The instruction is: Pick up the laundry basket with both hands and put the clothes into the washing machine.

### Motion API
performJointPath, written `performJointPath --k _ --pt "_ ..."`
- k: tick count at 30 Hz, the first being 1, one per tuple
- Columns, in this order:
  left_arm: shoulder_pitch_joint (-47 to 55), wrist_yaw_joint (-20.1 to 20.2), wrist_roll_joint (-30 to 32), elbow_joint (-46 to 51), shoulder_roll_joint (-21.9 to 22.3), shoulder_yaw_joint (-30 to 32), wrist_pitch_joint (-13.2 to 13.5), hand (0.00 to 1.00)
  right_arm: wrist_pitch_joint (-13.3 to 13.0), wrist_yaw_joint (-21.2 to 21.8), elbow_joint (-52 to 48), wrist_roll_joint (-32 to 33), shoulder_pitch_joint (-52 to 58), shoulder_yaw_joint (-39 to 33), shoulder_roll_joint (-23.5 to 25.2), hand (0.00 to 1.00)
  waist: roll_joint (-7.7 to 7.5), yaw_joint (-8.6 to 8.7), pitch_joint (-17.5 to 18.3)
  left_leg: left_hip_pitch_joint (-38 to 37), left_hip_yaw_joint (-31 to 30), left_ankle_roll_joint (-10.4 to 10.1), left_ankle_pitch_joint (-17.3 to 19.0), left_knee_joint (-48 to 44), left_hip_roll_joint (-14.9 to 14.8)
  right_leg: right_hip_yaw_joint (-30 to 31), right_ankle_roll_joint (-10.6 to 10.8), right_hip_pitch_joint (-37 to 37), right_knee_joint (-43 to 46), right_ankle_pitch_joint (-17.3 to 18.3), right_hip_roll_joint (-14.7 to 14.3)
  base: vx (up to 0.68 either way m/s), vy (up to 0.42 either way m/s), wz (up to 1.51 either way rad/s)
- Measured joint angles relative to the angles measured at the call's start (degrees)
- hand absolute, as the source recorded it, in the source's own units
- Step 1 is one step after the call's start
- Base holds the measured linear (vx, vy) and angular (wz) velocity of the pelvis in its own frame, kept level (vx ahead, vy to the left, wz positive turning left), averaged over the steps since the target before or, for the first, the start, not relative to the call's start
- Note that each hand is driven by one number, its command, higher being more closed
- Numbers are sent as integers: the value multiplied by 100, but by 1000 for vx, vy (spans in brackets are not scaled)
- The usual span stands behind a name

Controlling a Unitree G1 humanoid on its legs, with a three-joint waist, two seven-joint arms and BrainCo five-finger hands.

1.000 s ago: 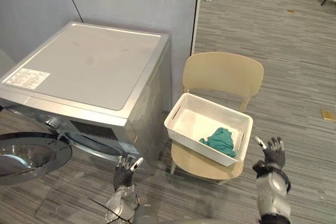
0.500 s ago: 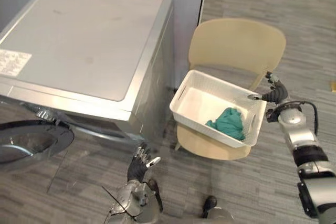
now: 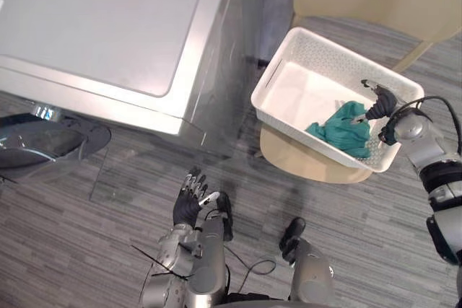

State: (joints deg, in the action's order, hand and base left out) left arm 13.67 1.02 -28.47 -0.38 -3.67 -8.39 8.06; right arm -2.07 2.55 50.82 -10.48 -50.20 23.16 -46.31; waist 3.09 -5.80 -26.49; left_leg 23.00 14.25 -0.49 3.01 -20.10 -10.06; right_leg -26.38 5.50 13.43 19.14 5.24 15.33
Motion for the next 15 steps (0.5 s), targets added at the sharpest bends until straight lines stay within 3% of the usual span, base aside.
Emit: performJointPath --k 9,15 --pt "-234 -127 -9 8 3 -12 19 0 -5 -64 640 -370 -340 225 -62 0 20 -127 -14 569 -16 4 -255 11 -1 -3 -81 705 372 117 86 -56 -20 -1" --pt "-402 -243 -11 19 14 -17 69 0 12 -236 980 -461 -703 218 -178 0 180 -152 -188 989 -77 -82 -486 371 35 -63 -102 1240 382 130 77 -96 -2 2"
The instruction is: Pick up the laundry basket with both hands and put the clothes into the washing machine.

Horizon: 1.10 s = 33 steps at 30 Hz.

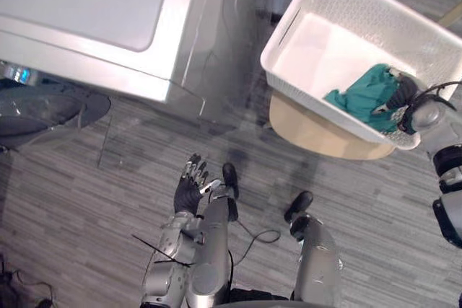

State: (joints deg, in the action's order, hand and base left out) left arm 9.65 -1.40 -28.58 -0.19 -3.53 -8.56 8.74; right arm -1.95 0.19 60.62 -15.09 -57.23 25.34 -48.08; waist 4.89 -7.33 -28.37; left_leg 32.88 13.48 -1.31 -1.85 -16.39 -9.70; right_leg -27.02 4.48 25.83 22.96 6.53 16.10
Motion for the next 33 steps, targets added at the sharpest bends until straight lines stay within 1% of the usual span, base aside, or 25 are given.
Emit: performJointPath --k 2,4,6,8,9,10,12,13,14,15,16,20,21,22,24,26,27,29,30,33 --pt "-29 -14 0 0 3 -3 3 0 1 -45 106 -29 -11 -3 1 0 21 -13 -10 123 -48 12 -106 76 27 -40 -26 150 48 16 17 -93 -22 7" --pt "-148 -37 0 -1 3 -6 30 0 6 -140 129 -42 -14 -22 -7 0 55 -96 -27 258 -81 -21 -191 170 66 -72 -79 380 195 60 60 -97 -25 1" --pt "-259 -81 0 0 5 -7 61 0 1 -197 126 -143 -59 -72 -10 0 62 -126 -29 373 -87 -7 -289 232 80 -86 -95 561 303 96 104 -97 -30 3" --pt "-364 -139 0 -16 4 -10 62 0 -4 -260 116 -194 -141 -155 -11 0 84 -140 -38 508 -154 -35 -350 255 109 -119 -120 702 365 115 123 -97 -25 8" --pt "-452 -153 0 -28 6 -26 62 0 -3 -291 111 -222 -169 -231 -15 0 97 -146 -44 608 -213 -50 -368 258 124 -144 -132 808 459 150 179 -90 -13 15" --pt "-534 -166 0 -32 8 -50 63 0 -3 -357 118 -231 -213 -253 -40 0 105 -148 -44 723 -264 -77 -395 258 155 -160 -127 951 602 216 214 -100 -37 18" --pt "-654 -223 0 -33 27 -84 64 0 -14 -502 135 -233 -313 -256 -84 0 153 -154 -37 953 -372 -83 -470 255 180 -249 -159 1147 737 260 282 -78 -40 19" --pt "-684 -246 0 -34 40 -82 68 0 -15 -556 140 -233 -365 -261 -106 0 155 -156 -38 1043 -408 -103 -484 254 182 -270 -173 1224 776 269 293 -67 -23 22" --pt "-775 -267 0 -61 95 -105 65 0 -27 -668 140 -232 -458 -285 -218 100 166 -204 -43 1259 -503 -127 -543 247 180 -313 -203 1409 870 289 301 -40 -14 14" --pt "-798 -267 0 -76 112 -111 65 0 -28 -683 140 -232 -464 -288 -244 100 166 -226 -43 1283 -510 -132 -551 247 181 -315 -208 1439 887 292 305 -48 -37 13" --pt "-894 -284 -1 -163 188 -142 65 0 -27 -775 145 -231 -486 -304 -329 100 174 -313 -46 1360 -548 -141 -582 242 180 -334 -222 1511 929 300 308 -22 -31 6" --pt "-960 -373 1 -182 275 -262 67 0 -18 -900 147 -235 -589 -493 -382 100 197 -356 -37 1567 -719 -163 -609 181 172 -495 -267 1576 975 331 296 -9 -27 11" --pt "-1008 -382 1 -237 318 -259 67 0 3 -925 149 -260 -600 -495 -431 100 202 -409 -34 1612 -750 -166 -611 154 165 -518 -271 1590 981 333 287 16 -19 4" --pt "-1073 -394 0 -296 338 -258 62 0 31 -929 155 -387 -632 -505 -496 100 206 -472 -31 1638 -767 -166 -611 144 160 -532 -272 1599 981 333 277 19 -20 3" --pt "-1128 -410 0 -333 351 -257 62 0 103 -952 201 -640 -660 -512 -512 100 233 -522 -14 1643 -818 -182 -625 137 163 -579 -273 1559 973 333 239 30 -25 8" --pt "-1173 -448 1 -363 401 -251 63 0 157 -1009 378 -668 -666 -535 -508 100 278 -617 34 1633 -861 -155 -644 113 157 -597 -274 1507 949 332 202 44 -27 9" --pt "-1194 -505 1 -366 436 -232 62 0 245 -1008 452 -648 -694 -536 -480 100 316 -624 66 1625 -902 -152 -646 85 157 -643 -274 1448 948 332 199 56 -14 10" --pt "-1218 -518 0 -366 445 -214 62 0 305 -1009 660 -542 -730 -537 -403 100 327 -618 78 1532 -921 -143 -652 28 150 -670 -278 1314 946 337 196 64 -12 9" --pt "-1217 -518 0 -365 448 -210 62 0 347 -1006 802 -441 -728 -536 -286 100 329 -618 79 1416 -913 -143 -651 29 149 -671 -276 1194 936 340 195 73 -18 5" --pt "-1216 -517 -2 -351 446 -190 61 0 371 -980 926 -203 -662 -527 -14 100 329 -615 80 1126 -874 -136 -643 40 97 -663 -277 913 927 360 187 66 -39 6"
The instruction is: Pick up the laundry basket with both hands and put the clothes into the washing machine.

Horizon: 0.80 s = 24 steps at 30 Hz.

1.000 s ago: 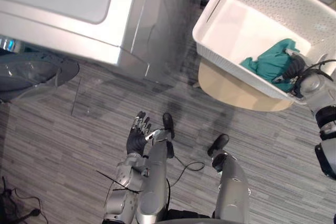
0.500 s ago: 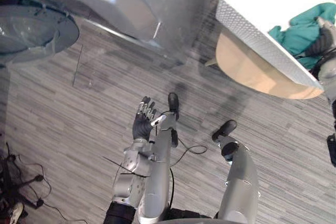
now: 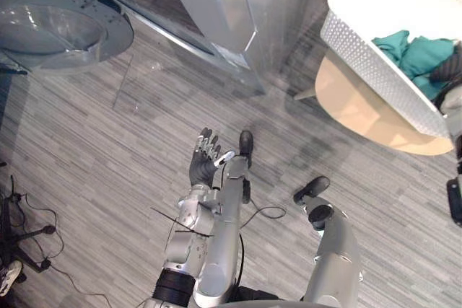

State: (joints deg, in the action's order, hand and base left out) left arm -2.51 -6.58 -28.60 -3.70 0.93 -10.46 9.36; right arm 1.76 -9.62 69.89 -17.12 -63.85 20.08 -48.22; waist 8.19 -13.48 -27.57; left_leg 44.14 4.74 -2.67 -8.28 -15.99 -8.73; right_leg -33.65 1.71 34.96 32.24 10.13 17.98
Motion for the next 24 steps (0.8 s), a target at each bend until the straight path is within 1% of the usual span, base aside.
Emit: performJointPath --k 3,4,5,6,7,8,9,10,11,12,13,14,15,16,17,18,19,20,21,22,23,24 --pt "26 3 -12 115 -2 24 -6 0 19 181 103 638 50 -7 183 100 -2 37 1 -295 26 -1 0 34 -25 4 -13 -265 7 38 -12 25 -50 4" --pt "43 7 -23 155 -3 52 -6 0 42 213 99 938 54 -128 220 100 -3 63 1 -440 41 -1 -2 50 -31 13 -13 -392 22 43 -11 16 -57 6" --pt "58 7 -49 168 -4 79 -7 0 57 213 82 1083 54 -240 238 100 -6 92 2 -533 51 -1 -2 72 -30 17 -6 -476 22 48 -10 23 -76 10" --pt "142 15 -71 233 -13 141 -9 0 52 206 30 1524 55 -464 251 100 -17 175 -2 -740 82 4 -8 131 -21 29 14 -658 21 61 -4 12 -57 6" --pt "272 23 -111 336 -56 170 -9 0 52 179 -45 1851 56 -736 249 100 -64 221 -11 -969 132 4 -7 178 -19 69 33 -828 8 73 3 15 -75 5" --pt "348 31 -112 394 -94 171 -9 0 51 161 -126 1974 60 -880 249 100 -87 262 -18 -1081 180 3 -7 214 -14 81 47 -926 -12 84 5 3 -71 0" --pt "499 43 -127 478 -189 169 -12 0 32 80 -318 2319 94 -1114 255 100 -144 336 -24 -1291 209 2 -6 275 -11 103 59 -1089 -24 113 6 4 -90 -1" --pt "623 52 -186 519 -284 168 -21 0 -23 27 -527 2614 185 -1375 255 100 -248 373 -16 -1510 263 -3 -10 397 -10 145 60 -1212 -35 132 4 -2 -76 -4" --pt "674 64 -222 528 -333 167 -31 0 -43 -16 -654 2756 246 -1507 255 100 -303 393 -19 -1609 287 -8 -14 439 -12 161 72 -1284 -42 146 4 12 -84 -8" --pt "783 117 -226 538 -432 167 -68 0 -88 -38 -896 2973 391 -1748 259 100 -434 440 -11 -1802 328 -26 -27 534 -9 206 77 -1401 -48 167 8 19 -85 -4" --pt "904 163 -227 559 -527 165 -117 0 -130 -43 -1153 3151 546 -1970 259 100 -541 523 0 -1964 339 -42 -39 598 -4 217 96 -1533 -67 186 14 28 -83 -1" --pt "947 172 -228 566 -567 163 -157 0 -144 -61 -1320 3240 658 -2124 259 100 -584 558 0 -2041 340 -44 -40 621 -4 217 98 -1604 -90 187 12 47 -89 2" --pt "1046 184 -227 594 -617 179 -192 0 -148 -91 -1658 3369 875 -2402 274 100 -658 629 10 -2192 362 -45 -40 679 -1 222 106 -1733 -132 191 6 48 -66 0" --pt "1096 223 -227 596 -651 185 -222 0 -156 -138 -1956 3466 1101 -2615 283 100 -713 659 43 -2310 390 -53 -46 747 15 242 113 -1815 -160 194 8 73 -62 -6" --pt "1179 281 -226 597 -700 189 -259 0 -201 -198 -2466 3617 1595 -2971 358 100 -803 688 177 -2478 460 -53 -46 847 72 263 135 -1924 -202 205 2 59 -28 -7" --pt "1227 285 -224 597 -700 204 -268 0 -233 -208 -2658 3653 1808 -3138 446 100 -845 719 273 -2536 476 -53 -46 902 81 264 148 -1964 -241 205 -2 75 -26 -10" --pt "1315 288 -224 596 -700 213 -276 0 -268 -246 -2922 3685 2109 -3334 617 100 -909 773 434 -2622 513 -54 -45 978 89 285 170 -2015 -312 194 -18 127 -46 -13" --pt "1415 292 -221 593 -698 222 -311 0 -319 -283 -3492 3733 2671 -3665 918 100 -975 833 602 -2812 567 -59 -37 1036 83 333 227 -2195 -481 151 -91 111 -40 -16" --pt "1430 299 -220 592 -687 224 -326 0 -323 -279 -3604 3736 2794 -3731 982 100 -987 837 641 -2846 580 -63 -32 1045 85 344 233 -2223 -507 145 -92 156 -36 -21" --pt "1512 319 -220 587 -649 242 -387 0 -364 -279 -4047 3744 3256 -3950 1237 100 -1026 876 838 -2965 640 -86 -5 1126 89 368 267 -2321 -639 111 -119 126 -16 -16" --pt "1569 353 -216 571 -629 285 -423 0 -378 -288 -4440 3766 3621 -4089 1511 100 -1048 966 992 -3078 665 -87 18 1178 87 378 305 -2429 -750 79 -159 126 -16 -19" --pt "1585 384 -210 549 -609 341 -450 0 -381 -284 -4643 3794 3794 -4153 1660 100 -1052 985 1054 -3157 681 -87 39 1201 86 383 311 -2494 -824 45 -187 126 -12 -27"
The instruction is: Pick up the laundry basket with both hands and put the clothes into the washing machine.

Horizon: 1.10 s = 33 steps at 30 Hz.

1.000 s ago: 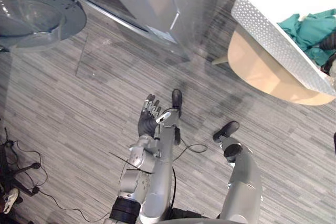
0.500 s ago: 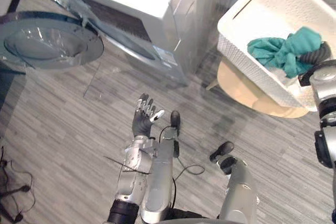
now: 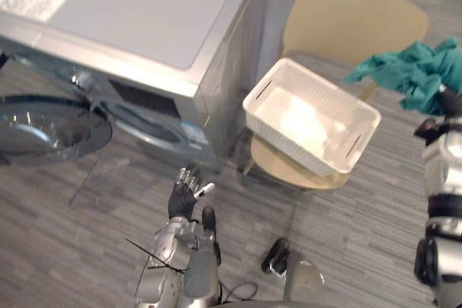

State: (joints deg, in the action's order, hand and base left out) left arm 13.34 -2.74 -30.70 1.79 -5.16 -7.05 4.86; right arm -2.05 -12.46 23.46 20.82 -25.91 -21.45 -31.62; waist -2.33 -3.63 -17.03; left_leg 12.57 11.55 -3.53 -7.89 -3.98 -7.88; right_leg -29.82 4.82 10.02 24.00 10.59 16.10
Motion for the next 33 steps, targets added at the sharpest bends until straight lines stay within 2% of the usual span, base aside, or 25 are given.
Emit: performJointPath --k 2,4,5,7,10,12,16,17,18,19,20,21,22,23,25,26,27,28,29,30,31,32,33 --pt "82 13 51 -146 126 186 -67 0 -3 15 -814 4 670 -115 664 100 4 137 281 -310 149 -32 119 30 -33 102 34 -290 -277 -87 -93 119 0 -37" --pt "167 14 115 -255 229 310 -95 0 -16 16 -1365 -56 1081 -96 1168 100 13 167 500 -504 308 -46 195 72 -88 210 56 -426 -477 -153 -185 82 -5 -40" --pt "217 16 223 -350 309 348 -128 0 -89 28 -1696 -159 1396 -49 1584 100 22 174 661 -637 399 -75 236 101 -131 295 58 -523 -647 -211 -269 76 -13 -43" --pt "280 12 287 -489 439 431 -188 0 -250 34 -1962 -104 1803 201 2305 100 26 219 780 -869 502 -112 298 107 -214 360 48 -789 -914 -302 -412 54 -17 -29" --pt "476 14 354 -535 683 483 -219 0 -259 122 -2058 -91 2294 775 2893 100 71 259 943 -949 523 -161 344 64 -335 371 11 -1036 -1316 -481 -619 26 -18 -9" --pt "539 8 415 -583 780 485 -219 0 -260 162 -2058 46 2395 1044 3083 100 121 256 940 -792 395 -132 431 -227 -413 302 -28 -1154 -1406 -546 -706 -16 -15 23" --pt "563 -10 439 -673 901 471 -217 0 -393 164 -2105 282 2414 1123 3148 100 406 223 877 -360 84 64 723 -1193 -594 -30 -72 -1414 -1218 -427 -742 -76 14 53" --pt "628 -12 440 -688 898 510 -212 0 -428 157 -2258 290 2470 1106 3151 100 449 233 871 -413 78 135 874 -981 -566 -117 -132 -1437 -1106 -319 -584 -119 42 50" --pt "671 -14 443 -691 881 526 -209 0 -452 175 -2421 335 2580 1073 3173 100 356 237 836 -388 150 394 1026 -1366 -607 -215 -143 -1452 -1081 -325 -447 -123 48 36" --pt "741 -17 446 -687 855 536 -204 0 -479 192 -2550 343 2675 1070 3192 100 360 196 839 -266 97 602 1200 -2067 -770 -210 -127 -1424 -945 -335 -338 -124 66 13" --pt "850 -18 455 -688 870 530 -208 0 -506 258 -2682 341 2772 1059 3180 100 382 182 852 -226 -68 633 1225 -2682 -1054 -193 -88 -1354 -755 -341 -194 -115 84 2" --pt "892 -15 456 -688 875 502 -209 0 -564 269 -2752 365 2837 1054 3179 100 384 253 854 -260 -202 621 1225 -2908 -1250 -207 -23 -1310 -615 -298 -72 -105 119 9" --pt "904 -11 456 -688 878 494 -210 0 -596 270 -2780 394 2865 1041 3153 100 377 308 859 -279 -307 601 1216 -2985 -1365 -247 30 -1247 -491 -265 34 -69 182 29" --pt "887 -1 457 -687 874 485 -210 0 -646 268 -2812 398 2896 926 3104 100 386 380 869 -329 -449 471 1283 -3014 -1556 -275 134 -1062 -221 -210 251 -59 292 40" --pt "851 -5 507 -687 865 403 -214 0 -663 258 -2832 517 2917 673 3040 100 444 482 917 -426 -503 -465 1394 -2605 -1622 -300 410 -751 159 -239 688 -29 494 65" --pt "819 -5 597 -681 852 275 -209 0 -663 251 -2839 530 2982 575 2987 100 567 495 990 -514 -352 -914 1594 -2216 -1589 -322 571 -630 178 -427 853 10 536 71" --pt "803 -3 651 -681 851 254 -209 0 -659 238 -2836 536 2995 563 3018 100 583 492 1001 -538 -284 -1090 1885 -2123 -1491 -337 650 -597 171 -541 947 5 580 57" --pt "665 -12 676 -688 778 286 -204 0 -611 231 -2794 561 3021 573 3269 100 298 371 898 -326 -264 -918 1974 -2540 -1126 -240 734 -594 -26 -915 1232 -63 566 28" --pt "641 -18 676 -678 753 307 -182 0 -608 248 -2816 561 3058 649 3375 100 275 312 913 -190 -273 -828 2113 -2732 -1043 -248 731 -648 -242 -1147 1252 -92 667 30" --pt "639 -7 679 -683 691 285 -176 0 -609 261 -2926 561 3127 732 3548 100 264 257 907 -3 -288 -631 2391 -3066 -875 -276 792 -834 -610 -1620 1350 -92 555 31" --pt "683 1 735 -688 638 272 -177 0 -612 273 -2944 556 3163 845 3567 100 198 237 915 -15 -191 -393 2575 -3218 -569 -200 653 -928 -837 -2152 1591 -69 597 29" --pt "707 2 780 -691 618 265 -178 0 -613 278 -2948 555 3175 878 3564 100 184 234 915 -76 -110 -287 2634 -3205 -417 -100 414 -926 -928 -2470 1710 -49 490 1" --pt "724 13 914 -692 614 279 -172 0 -613 274 -2949 535 3188 890 3562 100 219 220 909 -250 67 -108 2694 -3037 -228 190 -323 -759 -925 -3009 1853 -83 653 -25"
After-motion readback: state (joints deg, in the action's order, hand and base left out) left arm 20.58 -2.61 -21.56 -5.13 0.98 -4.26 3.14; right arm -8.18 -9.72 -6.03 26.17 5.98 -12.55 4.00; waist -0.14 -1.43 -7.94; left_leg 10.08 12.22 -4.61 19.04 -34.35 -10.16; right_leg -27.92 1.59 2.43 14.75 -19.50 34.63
